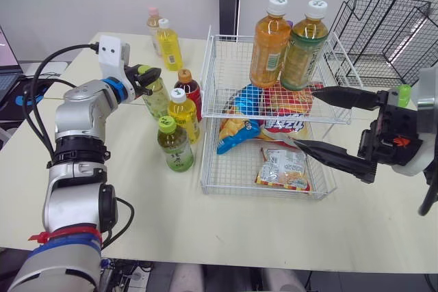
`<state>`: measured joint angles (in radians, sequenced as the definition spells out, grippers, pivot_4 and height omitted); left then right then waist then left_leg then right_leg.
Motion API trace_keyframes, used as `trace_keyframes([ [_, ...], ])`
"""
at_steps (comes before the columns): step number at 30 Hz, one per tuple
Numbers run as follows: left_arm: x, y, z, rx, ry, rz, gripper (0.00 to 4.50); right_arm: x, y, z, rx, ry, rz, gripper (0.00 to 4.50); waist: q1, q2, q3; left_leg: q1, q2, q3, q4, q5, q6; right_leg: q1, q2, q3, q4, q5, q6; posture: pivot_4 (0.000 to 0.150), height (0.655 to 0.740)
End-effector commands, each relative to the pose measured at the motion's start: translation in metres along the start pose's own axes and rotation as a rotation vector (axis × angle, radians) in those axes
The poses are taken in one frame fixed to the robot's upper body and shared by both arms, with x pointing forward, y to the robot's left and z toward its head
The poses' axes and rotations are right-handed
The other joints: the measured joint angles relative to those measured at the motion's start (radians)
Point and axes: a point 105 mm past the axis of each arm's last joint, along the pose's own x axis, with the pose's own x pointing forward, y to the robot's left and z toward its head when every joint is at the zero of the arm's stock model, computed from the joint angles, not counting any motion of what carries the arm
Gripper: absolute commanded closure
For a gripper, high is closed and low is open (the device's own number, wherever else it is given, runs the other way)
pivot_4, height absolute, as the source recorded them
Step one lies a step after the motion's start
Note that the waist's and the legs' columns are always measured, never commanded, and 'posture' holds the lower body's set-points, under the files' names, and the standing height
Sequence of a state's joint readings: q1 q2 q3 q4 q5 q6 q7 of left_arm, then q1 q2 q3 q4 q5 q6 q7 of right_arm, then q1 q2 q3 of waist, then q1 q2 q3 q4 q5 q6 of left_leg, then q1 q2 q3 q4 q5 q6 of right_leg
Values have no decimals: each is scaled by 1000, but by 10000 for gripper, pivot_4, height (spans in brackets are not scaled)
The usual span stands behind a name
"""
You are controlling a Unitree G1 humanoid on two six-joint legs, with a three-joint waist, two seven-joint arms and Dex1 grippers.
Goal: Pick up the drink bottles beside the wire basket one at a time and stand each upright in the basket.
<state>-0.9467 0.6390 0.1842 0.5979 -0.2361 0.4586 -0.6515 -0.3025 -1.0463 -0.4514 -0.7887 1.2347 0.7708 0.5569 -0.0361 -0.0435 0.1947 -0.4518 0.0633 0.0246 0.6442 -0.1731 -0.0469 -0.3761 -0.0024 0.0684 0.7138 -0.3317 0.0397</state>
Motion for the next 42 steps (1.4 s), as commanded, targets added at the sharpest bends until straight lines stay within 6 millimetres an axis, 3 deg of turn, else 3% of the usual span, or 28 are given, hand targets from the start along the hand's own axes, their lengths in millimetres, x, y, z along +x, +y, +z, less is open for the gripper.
trace_keyframes([
  [1,-26,4,55,94,-128,-18,31155,-4,-8,8,-54,-15,-57,0,-3,0,0,0,0,0,0,0,0,-1,0,0,0,0,0,1500,7300],
  [6,-44,-7,86,122,-103,-135,31156,-4,-15,4,-52,-11,-78,0,4,-1,1,-1,0,0,0,0,0,-1,0,0,0,0,0,1500,7300],
  [14,-73,-35,176,141,-186,-367,31156,-3,-20,2,-56,-15,-108,0,9,-2,1,-3,-1,-1,0,0,0,-1,0,-2,-2,0,0,1500,7300],
  [19,-76,-62,228,136,-278,-488,31156,-4,-24,-2,-64,-1,-140,0,7,-2,1,-3,0,-1,0,0,0,-2,1,-2,-1,-1,0,1500,7300],
  [24,-74,-91,254,127,-314,-616,31156,-8,-32,-4,-74,1,-202,0,4,-2,1,-5,-1,0,0,0,0,-4,1,-1,-1,-1,1,1500,7300],
  [29,-56,-122,259,140,-307,-732,31156,-10,-33,-6,-78,11,-214,0,5,-2,1,-5,-1,0,-1,0,0,-5,1,0,0,-1,1,1500,7300],
  [38,-4,-155,228,211,-251,-761,31156,-14,-28,-4,-86,15,-228,0,4,-2,1,-10,-1,1,0,0,0,-10,1,0,1,0,0,1500,7300],
  [42,9,-162,217,202,-235,-754,31156,-16,-28,-3,-90,21,-243,0,2,-2,2,-13,-1,1,0,0,0,-13,1,1,1,0,0,1500,7300],
])
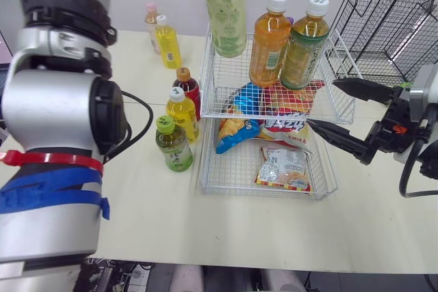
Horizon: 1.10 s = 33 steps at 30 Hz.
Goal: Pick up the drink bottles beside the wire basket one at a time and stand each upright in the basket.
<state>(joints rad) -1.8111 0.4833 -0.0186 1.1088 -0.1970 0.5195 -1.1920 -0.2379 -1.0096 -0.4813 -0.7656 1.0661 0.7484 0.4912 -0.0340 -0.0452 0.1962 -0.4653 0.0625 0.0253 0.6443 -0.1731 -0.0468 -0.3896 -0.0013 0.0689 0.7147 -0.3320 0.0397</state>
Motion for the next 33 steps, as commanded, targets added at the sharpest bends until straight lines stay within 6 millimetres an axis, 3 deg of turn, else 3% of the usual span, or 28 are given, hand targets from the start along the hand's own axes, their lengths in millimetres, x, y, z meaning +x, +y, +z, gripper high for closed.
trace_keyframes([
  [1,1,-1,16,80,-41,13,31156,-5,0,11,-44,-23,-23,0,0,0,0,0,0,0,0,0,0,0,0,0,0,0,0,1500,7300],
  [14,21,-2,-17,39,37,-6,31156,-10,-2,14,-51,-21,-51,0,2,0,0,-1,-1,-1,1,0,0,0,0,0,0,0,0,1500,7300],
  [24,6,2,-5,76,5,4,205,-10,-2,13,-41,-19,-48,0,1,1,0,0,-1,-1,1,0,0,1,0,0,1,0,0,1500,7300],
  [27,-23,6,6,85,-16,-9,205,-8,-2,10,-36,-15,-18,0,-3,1,0,0,0,-1,1,0,0,0,0,0,1,0,0,1500,7300],
  [33,-66,5,10,109,-26,-14,205,-3,-4,8,-37,-18,28,0,-6,1,0,0,0,-1,1,0,0,1,0,-1,1,0,0,1500,7300],
])
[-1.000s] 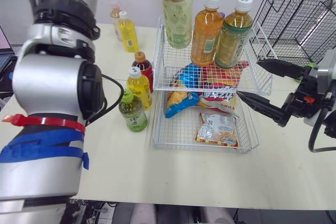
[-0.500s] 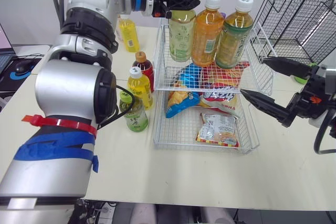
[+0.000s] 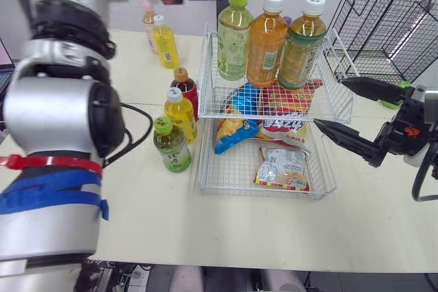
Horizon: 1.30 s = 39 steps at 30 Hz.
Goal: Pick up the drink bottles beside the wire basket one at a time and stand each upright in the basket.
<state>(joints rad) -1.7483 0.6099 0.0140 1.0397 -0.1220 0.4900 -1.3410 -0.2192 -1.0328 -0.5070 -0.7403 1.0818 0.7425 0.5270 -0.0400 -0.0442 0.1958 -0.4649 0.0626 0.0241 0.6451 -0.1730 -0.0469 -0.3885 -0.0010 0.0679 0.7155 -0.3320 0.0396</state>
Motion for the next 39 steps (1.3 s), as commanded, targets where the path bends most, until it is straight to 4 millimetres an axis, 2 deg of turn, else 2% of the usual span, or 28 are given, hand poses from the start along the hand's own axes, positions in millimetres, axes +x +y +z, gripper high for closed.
trace_keyframes([
  [1,-27,-6,15,47,-66,-18,205,2,-1,8,-49,-28,18,0,0,0,0,1,0,0,0,0,0,1,0,0,0,0,0,1500,7300],
  [3,-56,-4,7,70,-52,47,205,5,-2,7,-51,-27,35,0,-5,1,0,1,0,0,0,0,0,1,0,1,1,0,0,1500,7300],
  [6,-86,0,-7,64,-27,160,205,8,-2,5,-54,-24,56,0,-10,1,0,3,2,0,0,0,0,1,0,0,2,0,0,1500,7300],
  [13,-156,4,-84,72,200,393,205,20,6,-2,-58,-20,163,0,-8,1,-1,5,2,0,1,0,0,3,-1,0,3,0,0,1500,7300],
  [17,-177,-24,-125,-74,271,329,205,24,23,-5,-67,-26,266,0,-1,1,-1,5,2,0,1,0,0,4,-2,0,2,0,0,1500,7300],
  [22,-171,-66,-152,-211,278,227,205,24,47,-8,-41,-26,390,0,11,1,-1,5,5,-1,1,0,0,4,-3,-1,2,0,0,1500,7300],
  [25,-151,-85,-160,-252,229,225,205,22,64,-11,-42,-10,466,0,12,1,-1,7,5,-1,1,0,1,7,-4,-1,2,0,0,1500,7300],
  [29,-134,-94,-172,-273,175,328,205,19,73,-13,-45,-8,479,0,12,0,-1,15,4,-2,0,0,1,15,-6,-2,0,-1,0,1500,7300],
  [33,-111,-106,-168,-288,96,362,205,18,72,-14,-44,-5,467,0,11,0,-2,15,2,-2,1,1,1,16,-4,-2,0,0,0,1500,7300],
  [39,-91,-115,-166,-232,65,503,205,17,72,-16,-45,3,461,0,10,0,-2,16,1,-2,1,0,1,16,-3,-1,0,0,0,1500,7300],
])
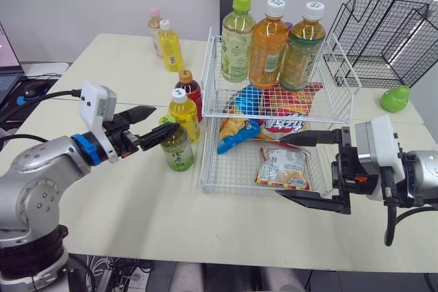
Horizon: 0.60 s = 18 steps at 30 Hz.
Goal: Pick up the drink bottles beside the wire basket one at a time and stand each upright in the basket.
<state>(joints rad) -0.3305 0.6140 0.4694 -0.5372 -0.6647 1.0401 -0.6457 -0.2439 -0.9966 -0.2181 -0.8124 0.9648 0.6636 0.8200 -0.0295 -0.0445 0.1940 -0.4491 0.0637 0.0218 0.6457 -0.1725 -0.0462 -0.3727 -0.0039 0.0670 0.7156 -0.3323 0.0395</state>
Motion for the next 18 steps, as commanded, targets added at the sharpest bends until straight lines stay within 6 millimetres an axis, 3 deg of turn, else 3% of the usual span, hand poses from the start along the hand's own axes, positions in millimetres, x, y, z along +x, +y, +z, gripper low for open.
trace_keyframes([
  [1,4,-14,7,55,-42,70,205,-2,1,8,-50,-15,-15,0,0,0,0,0,0,0,0,0,0,0,0,0,0,0,0,1500,7300],
  [9,14,-23,1,104,-44,260,205,-2,0,7,-52,-13,-20,0,1,0,0,0,-1,0,0,0,0,1,1,1,0,0,0,1500,7300],
  [16,19,-33,-8,92,-12,304,205,-2,0,6,-55,-10,-23,0,1,-1,0,0,-2,0,0,0,0,1,1,1,-1,0,0,1500,7300],
  [18,18,-33,-10,83,-5,318,3983,-2,-1,6,-55,-9,-25,0,1,0,0,0,-2,0,0,0,0,1,1,1,-1,0,0,1500,7300],
])
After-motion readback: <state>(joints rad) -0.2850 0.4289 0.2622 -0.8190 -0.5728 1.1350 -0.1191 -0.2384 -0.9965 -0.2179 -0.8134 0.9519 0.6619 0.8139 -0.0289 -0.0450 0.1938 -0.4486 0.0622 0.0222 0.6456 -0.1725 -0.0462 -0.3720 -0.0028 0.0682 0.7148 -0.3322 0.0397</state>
